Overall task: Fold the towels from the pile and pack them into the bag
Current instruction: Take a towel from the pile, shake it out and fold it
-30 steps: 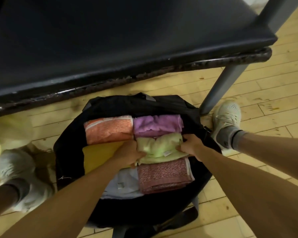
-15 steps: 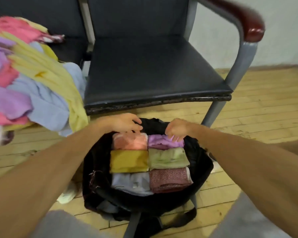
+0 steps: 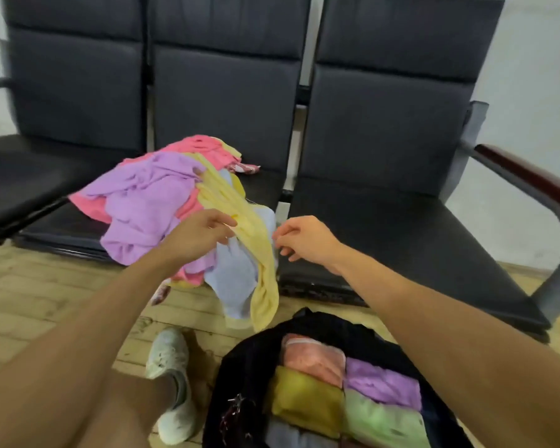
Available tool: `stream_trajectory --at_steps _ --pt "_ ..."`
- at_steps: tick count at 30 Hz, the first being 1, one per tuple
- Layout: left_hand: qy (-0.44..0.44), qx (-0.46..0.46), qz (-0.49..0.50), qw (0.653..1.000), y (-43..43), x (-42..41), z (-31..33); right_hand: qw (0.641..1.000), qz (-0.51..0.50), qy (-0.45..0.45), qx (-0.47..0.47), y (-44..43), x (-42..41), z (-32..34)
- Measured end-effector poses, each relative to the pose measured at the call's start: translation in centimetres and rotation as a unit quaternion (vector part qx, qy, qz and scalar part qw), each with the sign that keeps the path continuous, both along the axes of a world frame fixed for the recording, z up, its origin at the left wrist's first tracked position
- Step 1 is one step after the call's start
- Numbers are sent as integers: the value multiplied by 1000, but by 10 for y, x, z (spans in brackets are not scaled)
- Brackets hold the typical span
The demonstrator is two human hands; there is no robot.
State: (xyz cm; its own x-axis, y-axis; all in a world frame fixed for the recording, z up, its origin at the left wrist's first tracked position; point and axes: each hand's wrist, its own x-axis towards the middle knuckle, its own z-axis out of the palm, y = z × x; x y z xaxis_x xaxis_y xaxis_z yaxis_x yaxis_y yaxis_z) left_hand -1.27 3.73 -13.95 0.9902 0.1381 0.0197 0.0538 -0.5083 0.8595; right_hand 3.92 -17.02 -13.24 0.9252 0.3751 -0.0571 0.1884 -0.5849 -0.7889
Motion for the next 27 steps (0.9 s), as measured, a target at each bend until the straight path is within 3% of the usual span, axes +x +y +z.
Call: stream_trajectory --at_steps 6,12,16,21,27 --pt "-27 169 99 980 53 4 -28 997 4 -63 52 66 35 -27" --pt "-45 252 96 962 49 0 -34 995 -40 -84 -32 94 63 -67" --pt "-61 259 107 958 40 7 -35 990 -50 -91 -95 95 68 -71" --pt "-98 255 109 956 20 21 -34 989 -107 -95 26 80 61 -56" --pt "-127 184 69 972 -32 37 -23 977 -136 -60 153 25 55 -20"
